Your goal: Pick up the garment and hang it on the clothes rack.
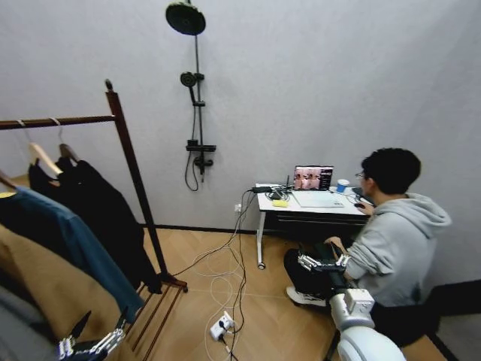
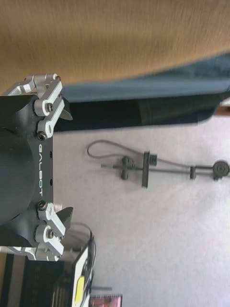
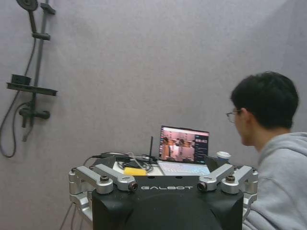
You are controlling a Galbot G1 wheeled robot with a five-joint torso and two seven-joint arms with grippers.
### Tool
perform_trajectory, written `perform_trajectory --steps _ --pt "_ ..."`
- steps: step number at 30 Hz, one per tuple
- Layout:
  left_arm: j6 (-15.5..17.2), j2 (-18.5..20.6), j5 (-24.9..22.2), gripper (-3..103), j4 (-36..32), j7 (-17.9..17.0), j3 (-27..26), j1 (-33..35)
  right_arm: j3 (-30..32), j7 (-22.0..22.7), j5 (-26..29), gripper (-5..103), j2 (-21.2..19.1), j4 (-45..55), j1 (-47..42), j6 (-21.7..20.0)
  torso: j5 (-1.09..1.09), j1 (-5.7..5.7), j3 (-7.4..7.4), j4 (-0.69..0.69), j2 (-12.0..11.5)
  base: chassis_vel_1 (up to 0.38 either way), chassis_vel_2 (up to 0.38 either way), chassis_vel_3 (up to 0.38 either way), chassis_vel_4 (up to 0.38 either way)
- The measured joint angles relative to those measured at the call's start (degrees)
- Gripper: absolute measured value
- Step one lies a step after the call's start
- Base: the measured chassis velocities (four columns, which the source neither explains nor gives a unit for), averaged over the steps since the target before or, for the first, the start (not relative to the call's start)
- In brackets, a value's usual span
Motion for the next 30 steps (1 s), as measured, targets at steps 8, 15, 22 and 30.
perform_trajectory --steps 8,15,22,30 --pt "0.0 0.0 0.0 100 0.0 0.0 0.0 0.0 0.2 0.0 -0.2 100 0.3 0.1 -0.1 0.0 0.00 0.00 0.00 0.00 0.0 -0.115 -0.133 -0.123 -0.109" --pt "0.0 0.0 0.0 100 0.0 0.0 0.0 0.0 0.2 0.0 -0.2 100 0.1 -0.2 0.1 0.0 0.02 0.00 0.00 -0.01 0.0 -0.079 -0.164 -0.155 -0.083" --pt "0.0 0.0 0.0 100 0.0 0.0 0.0 0.0 -0.4 -0.5 -0.3 100 0.3 -1.4 0.6 0.2 0.00 0.00 0.00 0.01 0.0 0.032 -0.098 -0.099 0.036" --pt "0.0 0.0 0.0 100 0.0 0.0 0.0 0.0 -0.8 -1.2 -0.5 100 0.5 -2.0 0.6 0.6 0.00 0.00 0.00 0.00 0.0 0.089 -0.086 -0.081 0.078"
